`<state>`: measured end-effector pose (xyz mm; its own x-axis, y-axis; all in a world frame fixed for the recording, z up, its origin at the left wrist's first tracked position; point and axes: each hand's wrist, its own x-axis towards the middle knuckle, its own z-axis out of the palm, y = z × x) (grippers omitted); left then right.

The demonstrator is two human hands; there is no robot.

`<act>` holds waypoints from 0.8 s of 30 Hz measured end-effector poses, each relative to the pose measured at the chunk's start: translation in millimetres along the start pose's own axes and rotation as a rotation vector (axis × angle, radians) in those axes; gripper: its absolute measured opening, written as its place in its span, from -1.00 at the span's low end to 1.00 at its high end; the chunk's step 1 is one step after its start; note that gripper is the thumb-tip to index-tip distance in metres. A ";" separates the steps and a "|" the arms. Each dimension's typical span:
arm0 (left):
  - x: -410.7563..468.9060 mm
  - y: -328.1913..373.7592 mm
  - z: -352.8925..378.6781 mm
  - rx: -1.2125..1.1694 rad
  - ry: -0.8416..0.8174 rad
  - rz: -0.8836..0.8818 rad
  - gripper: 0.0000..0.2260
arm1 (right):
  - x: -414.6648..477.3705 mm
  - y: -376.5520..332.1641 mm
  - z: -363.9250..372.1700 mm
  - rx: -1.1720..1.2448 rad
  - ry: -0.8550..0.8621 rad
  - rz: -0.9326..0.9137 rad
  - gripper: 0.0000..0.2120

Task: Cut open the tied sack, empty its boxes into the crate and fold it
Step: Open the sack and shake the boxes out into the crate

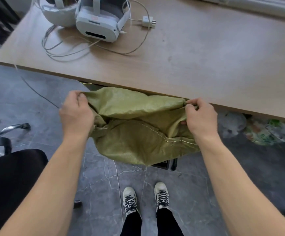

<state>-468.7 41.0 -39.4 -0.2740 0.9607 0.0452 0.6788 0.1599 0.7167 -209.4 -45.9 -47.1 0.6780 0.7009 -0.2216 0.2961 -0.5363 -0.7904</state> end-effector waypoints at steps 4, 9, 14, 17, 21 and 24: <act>-0.6 16.5 -14.0 -0.037 0.065 0.054 -0.76 | -0.1 -14.3 -8.3 0.037 -0.022 0.016 -0.85; 7.1 51.9 -40.1 -0.122 0.105 0.072 -0.74 | 0.3 -45.1 -31.7 0.107 0.035 -0.054 -0.85; -2.0 40.1 -37.5 -0.141 0.137 0.067 -0.75 | -2.4 -41.7 -37.9 0.118 0.087 -0.043 -0.84; -9.8 33.5 -30.1 -0.079 0.086 0.024 -0.74 | -3.2 -36.9 -33.6 0.078 0.041 -0.005 -0.85; -7.6 59.1 -51.2 -0.174 0.168 0.071 -0.80 | -1.1 -53.2 -45.8 0.135 0.069 -0.061 -0.85; -2.0 75.0 -67.4 -0.224 0.256 0.158 -0.82 | 2.3 -69.5 -57.0 0.175 0.119 -0.144 -0.84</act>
<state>-463.2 35.8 61.2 -0.3585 0.8772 0.3195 0.5683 -0.0665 0.8201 -190.1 -33.9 39.9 0.7147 0.6984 -0.0386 0.2818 -0.3379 -0.8980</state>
